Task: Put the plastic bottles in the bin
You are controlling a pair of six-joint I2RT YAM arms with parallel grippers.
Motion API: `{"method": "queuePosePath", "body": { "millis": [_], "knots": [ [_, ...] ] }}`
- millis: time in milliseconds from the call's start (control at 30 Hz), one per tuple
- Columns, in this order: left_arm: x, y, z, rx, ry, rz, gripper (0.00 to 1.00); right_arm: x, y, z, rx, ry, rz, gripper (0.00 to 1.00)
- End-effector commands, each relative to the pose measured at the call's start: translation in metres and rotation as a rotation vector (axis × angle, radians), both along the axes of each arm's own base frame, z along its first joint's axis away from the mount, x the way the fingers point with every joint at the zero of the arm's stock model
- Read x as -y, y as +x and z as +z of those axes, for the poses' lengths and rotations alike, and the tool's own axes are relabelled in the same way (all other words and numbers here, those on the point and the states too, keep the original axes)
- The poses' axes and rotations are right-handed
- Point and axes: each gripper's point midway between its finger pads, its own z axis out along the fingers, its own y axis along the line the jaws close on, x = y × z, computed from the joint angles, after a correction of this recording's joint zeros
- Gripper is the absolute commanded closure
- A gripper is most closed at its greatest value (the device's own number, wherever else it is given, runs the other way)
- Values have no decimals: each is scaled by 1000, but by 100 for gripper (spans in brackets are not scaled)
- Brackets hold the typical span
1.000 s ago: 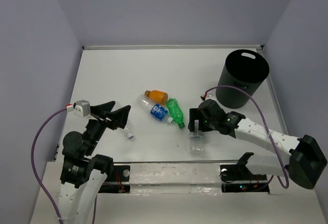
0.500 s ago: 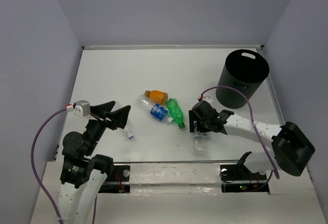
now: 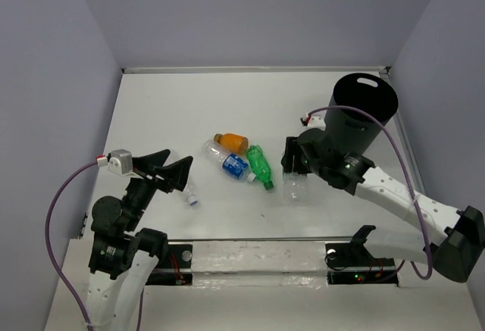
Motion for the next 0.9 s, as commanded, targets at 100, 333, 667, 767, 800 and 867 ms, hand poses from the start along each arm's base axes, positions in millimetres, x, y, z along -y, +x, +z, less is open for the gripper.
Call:
{"method": "queuePosePath", "body": {
  "millis": [100, 333, 667, 767, 800, 867],
  "knots": [
    [0, -6, 16, 66, -14, -11, 1, 7, 42, 222, 558, 199, -57, 57],
    [0, -6, 16, 65, -13, -8, 1, 99, 59, 340, 1017, -14, -425, 57],
    [1, -8, 17, 67, -12, -17, 1, 231, 146, 332, 1063, -241, -777, 58],
    [3, -8, 16, 64, -12, -26, 1, 243, 169, 330, 1063, -261, -767, 58],
    [3, -8, 16, 64, -12, -25, 1, 244, 175, 326, 1054, -270, -763, 58],
    [3, -8, 17, 67, -13, -26, 1, 240, 187, 305, 1019, -284, -731, 58]
  ]
}}
